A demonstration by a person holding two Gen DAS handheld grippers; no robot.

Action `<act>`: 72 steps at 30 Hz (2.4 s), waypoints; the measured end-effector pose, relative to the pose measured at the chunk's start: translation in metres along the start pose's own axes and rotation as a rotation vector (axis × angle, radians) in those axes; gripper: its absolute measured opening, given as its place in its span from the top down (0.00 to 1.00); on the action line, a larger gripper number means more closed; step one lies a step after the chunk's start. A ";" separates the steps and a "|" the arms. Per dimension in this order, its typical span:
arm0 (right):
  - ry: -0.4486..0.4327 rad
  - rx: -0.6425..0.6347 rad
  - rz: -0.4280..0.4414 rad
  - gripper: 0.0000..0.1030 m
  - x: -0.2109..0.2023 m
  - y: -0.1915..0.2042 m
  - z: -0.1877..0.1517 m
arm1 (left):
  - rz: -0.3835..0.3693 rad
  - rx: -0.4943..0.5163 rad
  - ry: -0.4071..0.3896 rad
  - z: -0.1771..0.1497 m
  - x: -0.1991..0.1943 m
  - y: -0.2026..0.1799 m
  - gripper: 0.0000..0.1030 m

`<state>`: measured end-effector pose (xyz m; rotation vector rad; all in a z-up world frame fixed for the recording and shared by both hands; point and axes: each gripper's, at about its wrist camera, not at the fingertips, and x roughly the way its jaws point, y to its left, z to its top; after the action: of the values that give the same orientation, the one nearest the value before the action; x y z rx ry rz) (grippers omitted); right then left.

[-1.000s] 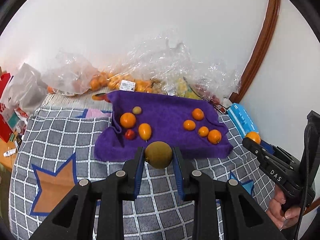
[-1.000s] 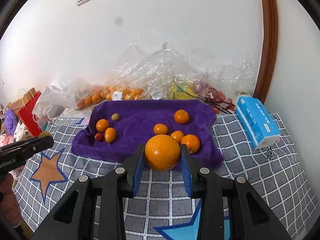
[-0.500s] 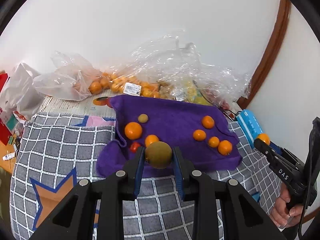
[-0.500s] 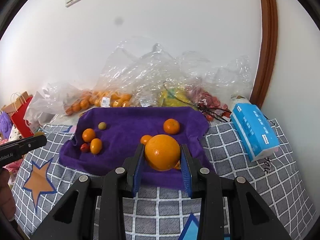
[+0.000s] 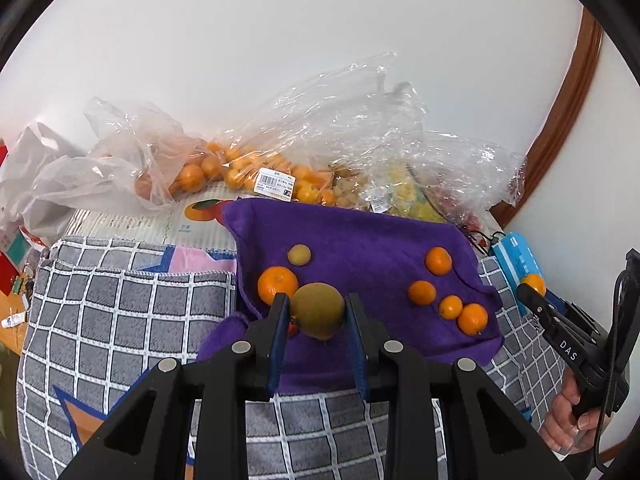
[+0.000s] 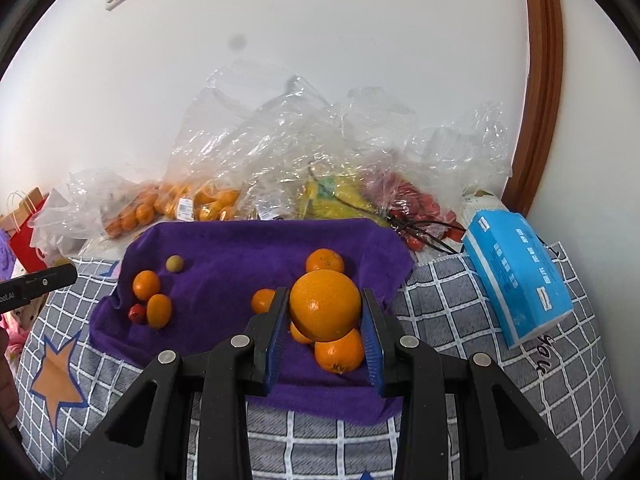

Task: Organize fruits
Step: 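Carry the yellow-green fruit and the orange up over the towel, then lower both fruits onto the towel and open both grippers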

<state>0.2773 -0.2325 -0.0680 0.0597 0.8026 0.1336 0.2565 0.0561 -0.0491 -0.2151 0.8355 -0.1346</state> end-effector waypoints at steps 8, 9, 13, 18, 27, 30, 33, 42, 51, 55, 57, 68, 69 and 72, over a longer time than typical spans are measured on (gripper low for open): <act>0.014 -0.005 0.000 0.66 0.023 -0.005 0.009 | 0.007 0.006 0.022 0.011 0.023 0.000 0.74; 0.016 -0.005 0.000 0.66 0.027 -0.005 0.010 | 0.007 0.006 0.024 0.012 0.026 0.000 0.74; 0.023 -0.004 0.004 0.66 0.038 -0.006 0.014 | 0.010 0.007 0.036 0.017 0.038 0.001 0.74; 0.031 -0.009 0.004 0.66 0.051 -0.006 0.016 | 0.010 0.004 0.051 0.023 0.053 -0.001 0.74; 0.056 -0.004 0.003 0.67 0.074 -0.010 0.016 | 0.013 0.016 0.081 0.028 0.077 -0.005 0.74; 0.065 0.001 0.002 0.66 0.081 -0.013 0.015 | 0.015 0.013 0.091 0.029 0.084 -0.004 0.74; 0.072 0.002 0.003 0.66 0.087 -0.015 0.014 | 0.015 0.005 0.101 0.031 0.091 -0.003 0.74; 0.108 -0.003 0.017 0.66 0.104 -0.015 0.009 | 0.022 0.013 0.137 0.032 0.116 -0.008 0.74; 0.152 -0.032 0.033 0.66 0.117 -0.008 0.001 | 0.053 0.029 0.180 0.027 0.141 -0.013 0.74; 0.168 -0.034 0.036 0.66 0.123 -0.007 -0.004 | 0.078 0.059 0.173 0.024 0.147 -0.020 0.74; 0.166 -0.033 0.037 0.66 0.124 -0.007 -0.005 | 0.085 0.078 0.171 0.022 0.148 -0.024 0.74; 0.164 -0.033 0.036 0.66 0.126 -0.009 -0.005 | 0.085 0.103 0.181 0.017 0.155 -0.031 0.74; 0.163 -0.038 0.035 0.66 0.126 -0.008 -0.005 | 0.085 0.103 0.180 0.016 0.155 -0.031 0.74; 0.160 -0.045 0.030 0.65 0.125 -0.006 -0.005 | 0.083 0.101 0.175 0.015 0.155 -0.031 0.74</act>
<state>0.3605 -0.2206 -0.1614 0.0190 0.9584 0.1862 0.3699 -0.0036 -0.1435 -0.0741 1.0077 -0.1189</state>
